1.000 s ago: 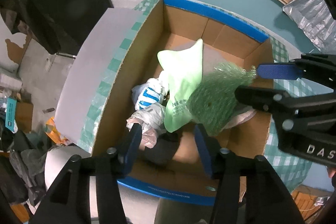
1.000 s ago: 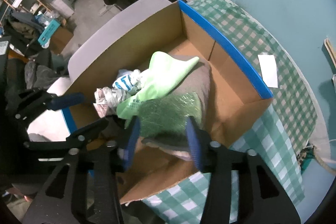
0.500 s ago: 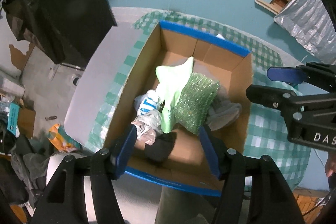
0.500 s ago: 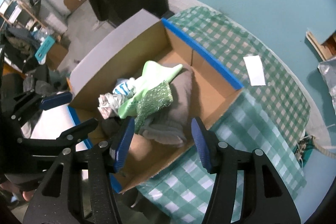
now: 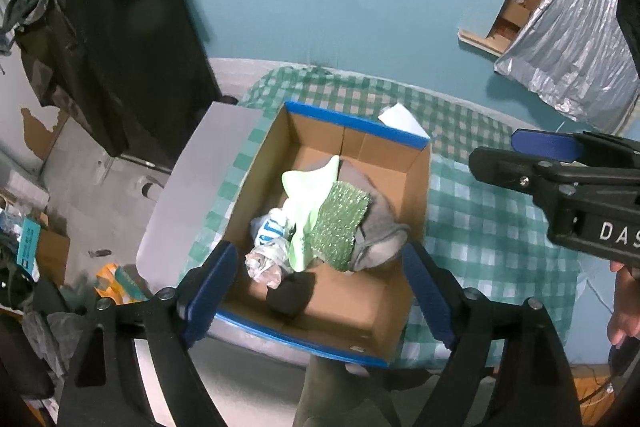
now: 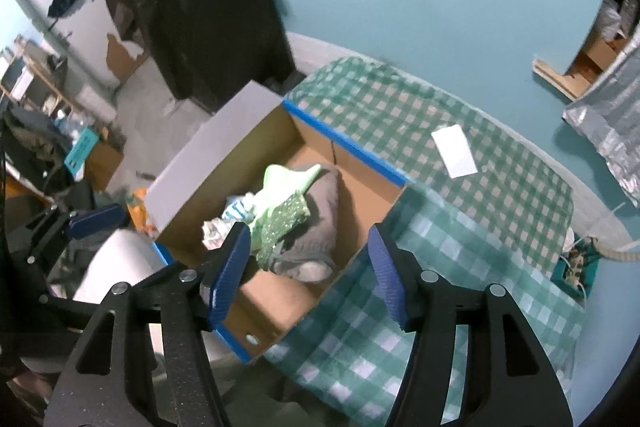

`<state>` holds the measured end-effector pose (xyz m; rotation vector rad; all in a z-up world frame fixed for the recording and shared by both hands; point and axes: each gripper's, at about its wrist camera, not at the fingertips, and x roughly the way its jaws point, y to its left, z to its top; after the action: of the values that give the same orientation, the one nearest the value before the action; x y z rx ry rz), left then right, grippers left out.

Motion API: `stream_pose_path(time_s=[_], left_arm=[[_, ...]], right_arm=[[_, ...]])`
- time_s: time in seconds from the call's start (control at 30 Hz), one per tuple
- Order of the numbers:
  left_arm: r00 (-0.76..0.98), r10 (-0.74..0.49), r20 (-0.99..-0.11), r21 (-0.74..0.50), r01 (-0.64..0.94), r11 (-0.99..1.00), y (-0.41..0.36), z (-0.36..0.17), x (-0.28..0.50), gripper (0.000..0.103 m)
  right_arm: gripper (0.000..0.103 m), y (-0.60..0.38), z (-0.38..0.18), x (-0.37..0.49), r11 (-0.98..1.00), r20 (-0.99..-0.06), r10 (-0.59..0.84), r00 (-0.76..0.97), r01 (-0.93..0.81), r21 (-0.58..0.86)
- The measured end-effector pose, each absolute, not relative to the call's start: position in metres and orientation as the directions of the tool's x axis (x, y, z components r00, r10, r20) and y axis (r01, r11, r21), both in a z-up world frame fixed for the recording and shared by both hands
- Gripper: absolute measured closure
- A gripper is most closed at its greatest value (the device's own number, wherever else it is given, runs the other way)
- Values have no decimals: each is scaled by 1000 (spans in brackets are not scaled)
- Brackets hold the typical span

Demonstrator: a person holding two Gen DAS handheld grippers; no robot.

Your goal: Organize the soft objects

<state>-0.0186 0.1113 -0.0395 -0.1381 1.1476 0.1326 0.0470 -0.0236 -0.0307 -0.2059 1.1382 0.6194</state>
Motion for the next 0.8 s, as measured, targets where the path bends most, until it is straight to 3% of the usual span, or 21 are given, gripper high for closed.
stream_pose_path(time_s=[0.8], left_arm=[[412, 60, -909, 3, -137, 991, 77, -8, -31, 17]], right_arm=[[42, -89, -2, 18, 903, -860, 304, 409, -412, 123]])
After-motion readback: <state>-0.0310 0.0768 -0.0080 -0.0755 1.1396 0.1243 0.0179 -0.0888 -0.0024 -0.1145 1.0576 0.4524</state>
